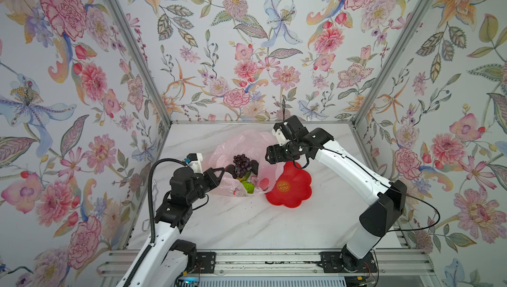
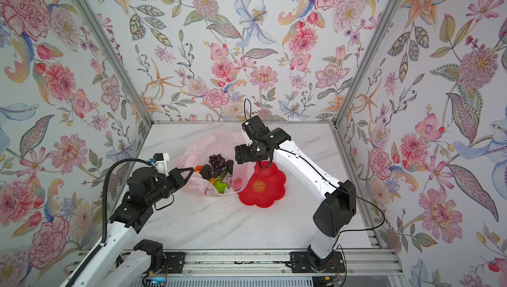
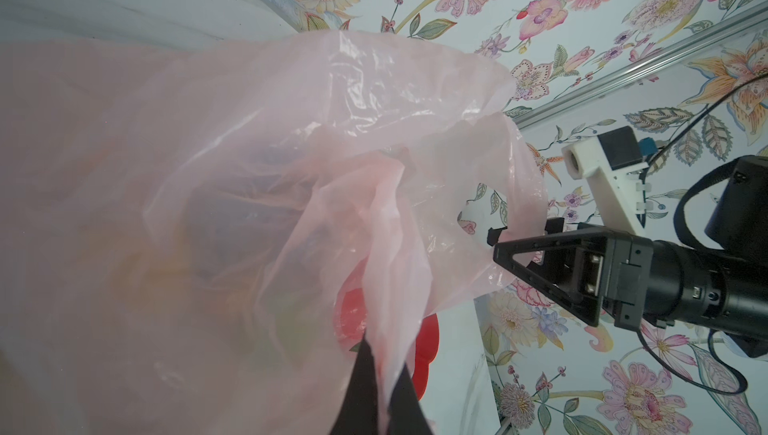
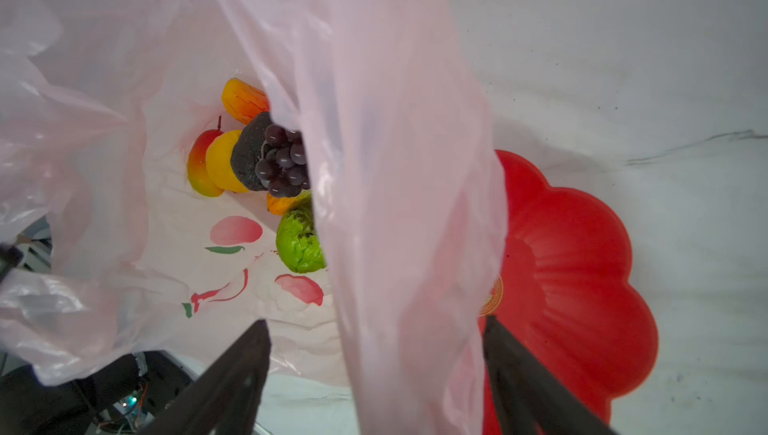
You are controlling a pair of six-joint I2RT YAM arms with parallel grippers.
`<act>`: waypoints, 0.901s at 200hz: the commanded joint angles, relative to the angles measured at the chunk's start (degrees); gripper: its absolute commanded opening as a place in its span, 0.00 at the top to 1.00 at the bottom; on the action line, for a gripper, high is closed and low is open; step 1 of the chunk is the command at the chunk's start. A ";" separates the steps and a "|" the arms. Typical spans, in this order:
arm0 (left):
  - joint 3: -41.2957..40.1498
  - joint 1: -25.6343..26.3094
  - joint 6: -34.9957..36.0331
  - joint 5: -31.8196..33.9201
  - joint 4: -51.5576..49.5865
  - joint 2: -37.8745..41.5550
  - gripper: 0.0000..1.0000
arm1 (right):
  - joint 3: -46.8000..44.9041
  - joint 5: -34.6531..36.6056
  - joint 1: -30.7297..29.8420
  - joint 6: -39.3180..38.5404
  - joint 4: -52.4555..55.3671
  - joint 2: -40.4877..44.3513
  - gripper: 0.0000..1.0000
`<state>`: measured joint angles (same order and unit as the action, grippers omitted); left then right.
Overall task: Place the fruits into the plastic bag
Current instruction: Pick up the plastic bag from the center of the table.
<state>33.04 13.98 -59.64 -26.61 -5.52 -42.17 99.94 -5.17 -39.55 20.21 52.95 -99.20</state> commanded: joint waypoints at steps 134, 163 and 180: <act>32.65 -1.50 10.73 -1.10 -13.78 -11.95 1.00 | 29.64 0.30 -2.09 3.81 1.06 -4.70 1.00; 46.03 -3.39 11.91 0.25 -14.01 -16.92 1.00 | 43.14 -2.66 -2.54 4.20 0.96 -9.37 1.00; 52.33 -4.78 11.96 1.10 -12.59 -19.27 1.00 | 46.27 -4.69 -2.33 4.57 -0.58 -10.83 1.00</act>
<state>77.62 11.07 -50.22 -26.57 -18.46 -59.09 141.95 -6.57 -42.00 23.73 54.08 -107.96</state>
